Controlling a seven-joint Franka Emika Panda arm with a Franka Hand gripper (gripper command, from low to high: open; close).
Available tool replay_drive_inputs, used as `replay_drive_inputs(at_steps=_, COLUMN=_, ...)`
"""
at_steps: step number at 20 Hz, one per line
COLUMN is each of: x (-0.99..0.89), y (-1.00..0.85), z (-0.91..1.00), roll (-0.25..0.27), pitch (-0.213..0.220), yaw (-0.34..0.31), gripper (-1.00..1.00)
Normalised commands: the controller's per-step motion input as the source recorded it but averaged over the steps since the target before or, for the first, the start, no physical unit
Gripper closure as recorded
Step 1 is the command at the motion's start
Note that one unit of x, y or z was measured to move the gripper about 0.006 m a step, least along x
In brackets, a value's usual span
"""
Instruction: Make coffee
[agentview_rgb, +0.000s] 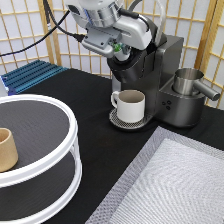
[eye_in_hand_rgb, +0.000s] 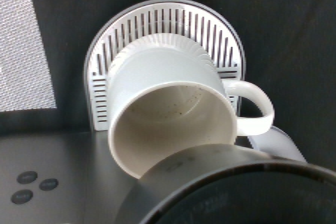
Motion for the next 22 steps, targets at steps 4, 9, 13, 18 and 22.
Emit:
replay_drive_inputs(at_steps=4, x=-0.05, y=0.14, z=-0.12, roll=0.0, pitch=0.0, yaw=0.0, gripper=1.0)
replay_drive_inputs(at_steps=9, x=-0.02, y=0.28, z=-0.1, roll=-0.022, pitch=-0.003, yaw=-0.002, gripper=1.0)
replay_drive_inputs(at_steps=13, x=0.0, y=0.36, z=-0.02, roll=-0.039, pitch=-0.005, yaw=0.0, gripper=1.0)
replay_drive_inputs(at_steps=18, x=0.0, y=0.25, z=0.02, roll=-0.039, pitch=-0.012, yaw=-0.002, gripper=-1.0)
replay_drive_inputs(at_steps=22, x=0.0, y=0.18, z=0.0, roll=-0.057, pitch=-0.051, yaw=-0.013, gripper=-1.0)
